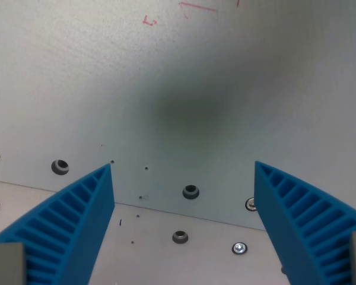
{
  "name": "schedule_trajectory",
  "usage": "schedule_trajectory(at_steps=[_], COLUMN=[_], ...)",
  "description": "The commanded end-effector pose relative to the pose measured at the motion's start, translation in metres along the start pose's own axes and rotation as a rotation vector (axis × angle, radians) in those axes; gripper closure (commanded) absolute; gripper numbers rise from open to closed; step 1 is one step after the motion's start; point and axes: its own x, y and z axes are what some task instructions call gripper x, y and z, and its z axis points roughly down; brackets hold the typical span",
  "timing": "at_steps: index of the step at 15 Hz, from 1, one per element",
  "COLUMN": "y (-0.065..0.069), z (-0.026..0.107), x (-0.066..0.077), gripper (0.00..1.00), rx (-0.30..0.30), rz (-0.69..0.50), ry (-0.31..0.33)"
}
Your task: Move in gripper negative z
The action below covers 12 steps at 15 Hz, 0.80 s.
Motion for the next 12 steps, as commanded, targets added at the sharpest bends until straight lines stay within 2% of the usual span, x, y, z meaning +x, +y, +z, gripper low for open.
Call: schedule_trajectory(at_steps=[1, 12], y=[0.000, 0.000], z=[-0.008, -0.063], x=[0.000, 0.000], gripper=[0.00, 0.00], rx=[-0.002, -0.002], rz=[0.000, 0.000], ry=[0.006, 0.006])
